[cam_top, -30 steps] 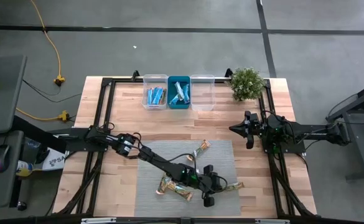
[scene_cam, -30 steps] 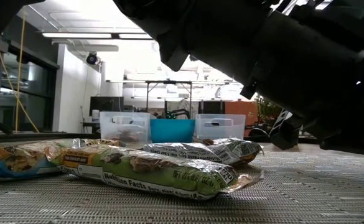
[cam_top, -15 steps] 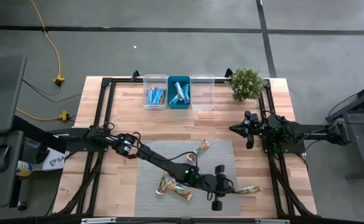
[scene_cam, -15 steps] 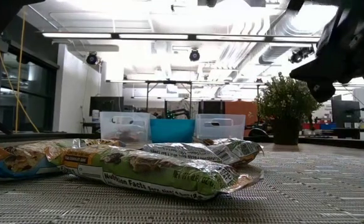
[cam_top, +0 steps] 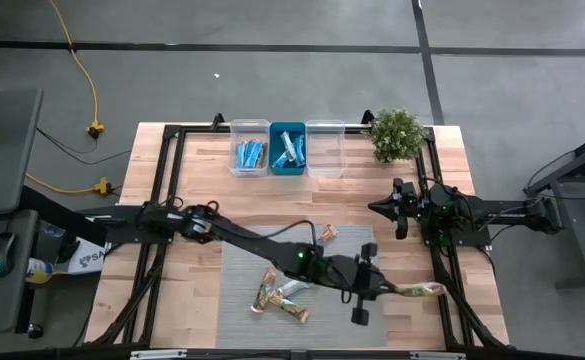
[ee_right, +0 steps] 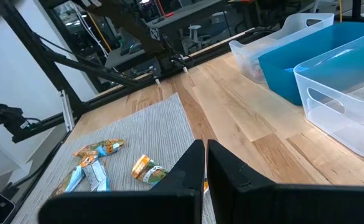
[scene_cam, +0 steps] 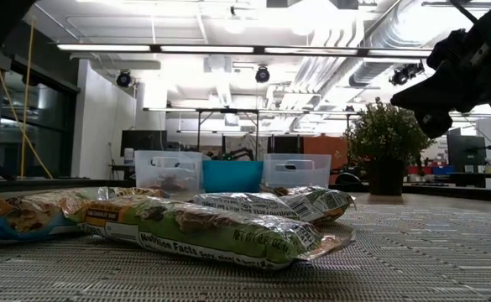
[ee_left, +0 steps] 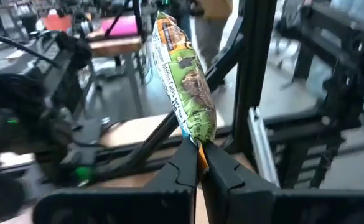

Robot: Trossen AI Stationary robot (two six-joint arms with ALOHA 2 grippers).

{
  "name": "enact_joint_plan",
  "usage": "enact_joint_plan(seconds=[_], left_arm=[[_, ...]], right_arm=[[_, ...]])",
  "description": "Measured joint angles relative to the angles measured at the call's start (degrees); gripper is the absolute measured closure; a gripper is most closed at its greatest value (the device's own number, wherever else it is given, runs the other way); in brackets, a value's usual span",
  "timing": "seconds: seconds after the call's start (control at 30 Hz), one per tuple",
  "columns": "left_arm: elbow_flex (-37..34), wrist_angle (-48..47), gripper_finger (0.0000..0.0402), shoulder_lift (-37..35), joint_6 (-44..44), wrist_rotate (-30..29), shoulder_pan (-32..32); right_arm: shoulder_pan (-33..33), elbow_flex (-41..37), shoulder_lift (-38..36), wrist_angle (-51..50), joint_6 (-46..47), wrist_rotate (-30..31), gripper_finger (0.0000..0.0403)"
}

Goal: Pick and place Granola Bars by type
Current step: Put the yellow granola bar into the right transparent bin

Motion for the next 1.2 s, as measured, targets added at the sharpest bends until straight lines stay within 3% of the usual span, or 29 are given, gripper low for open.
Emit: enact_joint_plan(seconds=[0.17, 0.47, 0.87, 1.2], left_arm=[[-0.02, -13.76, 0.0401, -6.89, 5.03, -5.15, 0.55], [-0.06, -35.24, 0.0401, -16.43, 15.23, -19.45, 2.76], [-0.09, -50.49, 0.0401, -20.49, 30.41, -17.67, 13.38], [-0.25, -53.58, 0.0401, -20.74, 41.71, -16.57, 26.43]], right_arm=[[0.0, 0.0, 0.26, -0.02, 0.01, -0.01, 0.0402], [0.0, 0.0, 0.31, -0.1, 0.01, -0.03, 0.0402], [0.0, 0.0, 0.3, -0.03, 0.0, -0.01, 0.0402], [0.0, 0.0, 0.36, -0.03, 0.0, -0.02, 0.0402]])
